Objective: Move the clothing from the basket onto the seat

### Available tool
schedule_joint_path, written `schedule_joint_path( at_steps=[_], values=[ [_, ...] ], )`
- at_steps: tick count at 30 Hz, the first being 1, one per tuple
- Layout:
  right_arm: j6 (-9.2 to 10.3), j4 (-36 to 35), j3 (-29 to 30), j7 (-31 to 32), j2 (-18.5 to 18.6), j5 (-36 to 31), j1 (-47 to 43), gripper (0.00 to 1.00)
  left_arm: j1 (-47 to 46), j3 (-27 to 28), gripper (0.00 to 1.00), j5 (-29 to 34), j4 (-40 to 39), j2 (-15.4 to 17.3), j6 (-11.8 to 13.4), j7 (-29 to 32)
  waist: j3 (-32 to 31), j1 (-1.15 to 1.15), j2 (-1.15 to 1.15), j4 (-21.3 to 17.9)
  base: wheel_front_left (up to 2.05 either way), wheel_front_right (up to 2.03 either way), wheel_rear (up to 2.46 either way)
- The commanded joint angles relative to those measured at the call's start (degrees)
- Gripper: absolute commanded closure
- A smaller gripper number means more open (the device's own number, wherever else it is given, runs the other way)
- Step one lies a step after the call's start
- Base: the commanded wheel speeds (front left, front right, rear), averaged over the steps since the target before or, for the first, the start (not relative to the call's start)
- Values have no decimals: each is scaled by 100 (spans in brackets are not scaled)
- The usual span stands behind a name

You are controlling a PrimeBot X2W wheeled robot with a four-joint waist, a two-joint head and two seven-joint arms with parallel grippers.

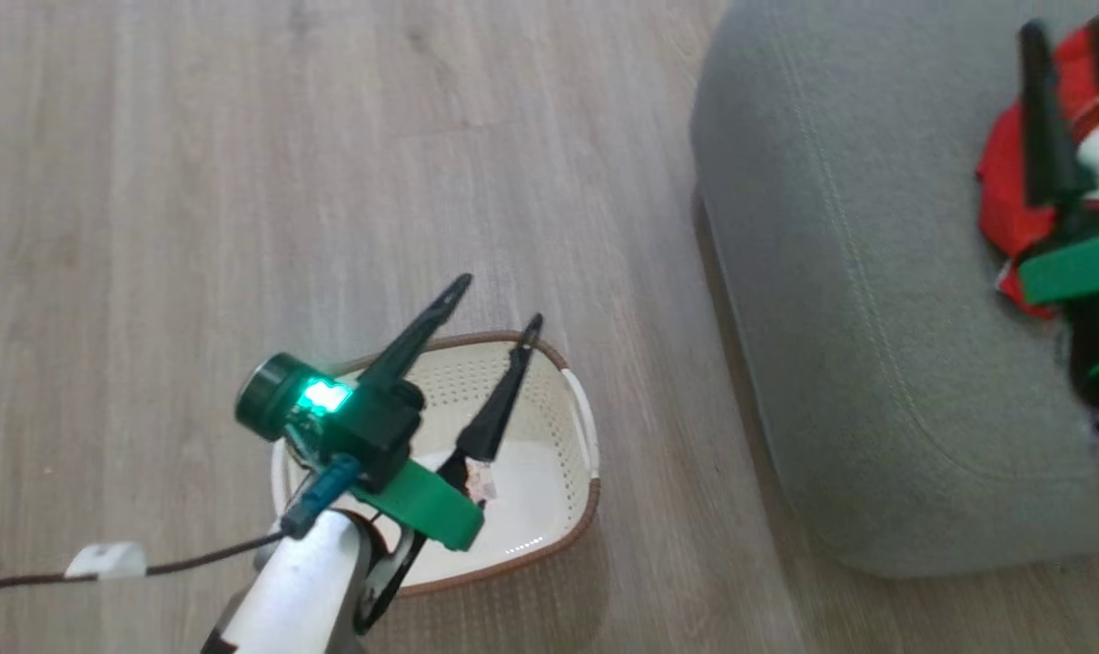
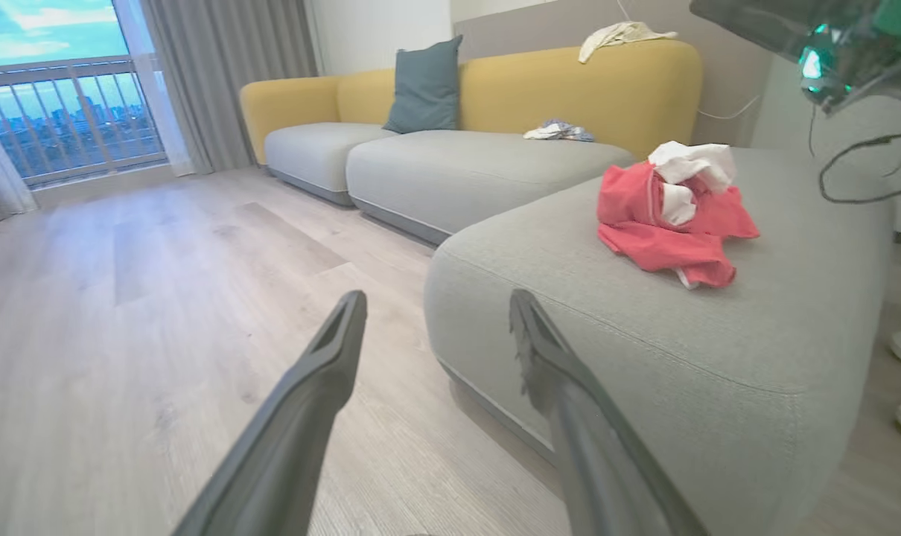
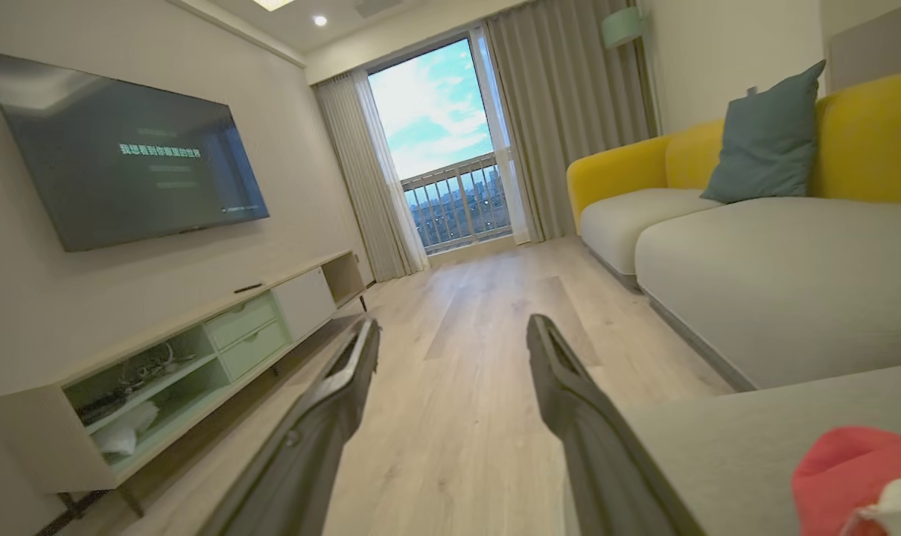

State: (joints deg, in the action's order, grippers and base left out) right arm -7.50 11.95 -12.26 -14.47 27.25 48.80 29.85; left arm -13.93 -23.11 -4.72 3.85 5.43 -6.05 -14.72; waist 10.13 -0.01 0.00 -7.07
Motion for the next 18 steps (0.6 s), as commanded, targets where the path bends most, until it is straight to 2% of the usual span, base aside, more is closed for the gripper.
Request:
schedule_joint_path(
  at_steps=[1,2,13,18],
  values=[
    [1,-319,88,-50,-117,-167,-254,0,-54,383,0,-26,-221,-75,86,-28,-157,1,0,223,0,0,0],
    [1,-319,88,-50,-117,-167,-254,0,-54,383,0,-26,-221,-75,86,-28,-157,1,0,223,0,0,0],
    [1,-844,649,-52,-1211,-1021,-1441,0,163,1285,0,-107,-185,-246,512,-28,-460,1,0,850,0,0,0],
    [1,-984,806,-52,-1616,-1266,-1843,0,342,1560,0,-145,-174,-253,931,-28,-504,1,0,981,0,0,0]
  ],
)
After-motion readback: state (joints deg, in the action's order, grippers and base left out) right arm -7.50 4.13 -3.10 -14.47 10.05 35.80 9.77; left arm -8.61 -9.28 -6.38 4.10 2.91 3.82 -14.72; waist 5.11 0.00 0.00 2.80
